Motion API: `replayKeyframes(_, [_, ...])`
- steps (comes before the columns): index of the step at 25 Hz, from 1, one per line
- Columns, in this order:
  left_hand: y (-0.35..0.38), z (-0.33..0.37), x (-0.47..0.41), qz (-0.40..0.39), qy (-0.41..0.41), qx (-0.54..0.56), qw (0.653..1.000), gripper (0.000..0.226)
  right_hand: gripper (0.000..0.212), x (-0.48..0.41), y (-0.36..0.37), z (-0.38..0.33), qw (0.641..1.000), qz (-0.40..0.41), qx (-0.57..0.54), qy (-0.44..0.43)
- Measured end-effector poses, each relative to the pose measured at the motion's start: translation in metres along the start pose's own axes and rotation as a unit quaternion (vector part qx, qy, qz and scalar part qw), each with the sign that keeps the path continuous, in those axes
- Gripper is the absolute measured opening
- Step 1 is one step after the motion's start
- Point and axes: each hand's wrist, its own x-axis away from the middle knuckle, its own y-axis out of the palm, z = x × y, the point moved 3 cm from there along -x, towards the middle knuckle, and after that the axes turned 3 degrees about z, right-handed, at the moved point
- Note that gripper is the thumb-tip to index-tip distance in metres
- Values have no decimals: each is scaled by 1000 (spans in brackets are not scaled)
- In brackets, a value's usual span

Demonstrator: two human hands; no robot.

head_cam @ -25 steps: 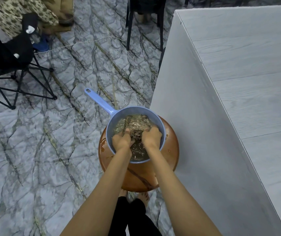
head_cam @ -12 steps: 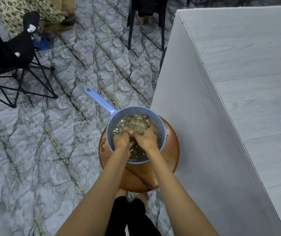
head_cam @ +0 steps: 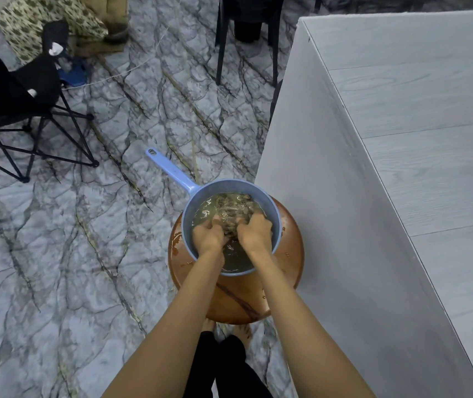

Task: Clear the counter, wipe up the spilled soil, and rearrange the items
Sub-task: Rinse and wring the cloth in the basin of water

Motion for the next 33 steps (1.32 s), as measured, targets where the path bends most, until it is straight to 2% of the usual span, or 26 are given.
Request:
replayKeyframes(2, [-1, 1, 2, 22, 19, -17, 999, 27, 34, 0, -3, 1, 1000, 7, 7, 15])
replayKeyframes(6, [-3, 2, -2, 17, 22, -25, 999, 24, 48, 5, 2, -3, 1000, -23, -8, -6])
replayKeyframes(9, [-3, 1, 1, 21, 33, -29, 999, 20, 32, 2, -4, -1, 1000, 10, 4, 10])
replayKeyframes(14, [-4, 4, -1, 14, 33, -35, 999, 19, 44, 5, -1, -3, 1000, -4, -5, -10])
replayKeyframes(16, [-3, 1, -2, 16, 42, -55, 998, 25, 32, 2, 0, -1, 1000, 11, 10, 0])
replayKeyframes(18, [-2, -1, 0, 13, 30, -55, 998, 23, 31, -2, -1, 3, 999, 2, -27, 31])
replayKeyframes(21, [-2, 5, -5, -53, -13, -15, 998, 26, 51, 0, 0, 3, 989, -53, -118, 67])
replayKeyframes(23, [-3, 12, -13, -77, 3, -60, 995, 50, 68, 1, -1, 2, 993, -88, -44, 58])
replayKeyframes(24, [-3, 16, -17, -69, 35, -109, 991, 54, 73, 3, -3, -1, 993, -113, 13, 41])
replayKeyframes(26, [-1, 22, -20, -46, 112, -249, 961, 44, 66, 6, -9, -6, 979, -162, 125, 6])
replayKeyframes(29, [3, 29, -17, -68, 165, -478, 860, 34, 34, 7, -14, -15, 964, -176, 196, -29])
replayKeyframes(31, [4, 32, -12, -122, 171, -557, 803, 32, 41, 2, -15, -18, 974, -132, 178, -42])
replayKeyframes(32, [3, 34, -9, -143, 172, -569, 791, 33, 48, -1, -14, -18, 983, -111, 140, -33])
replayKeyframes(33, [-1, 37, -8, -145, 175, -558, 798, 35, 53, -5, -10, -17, 990, -98, 100, -23])
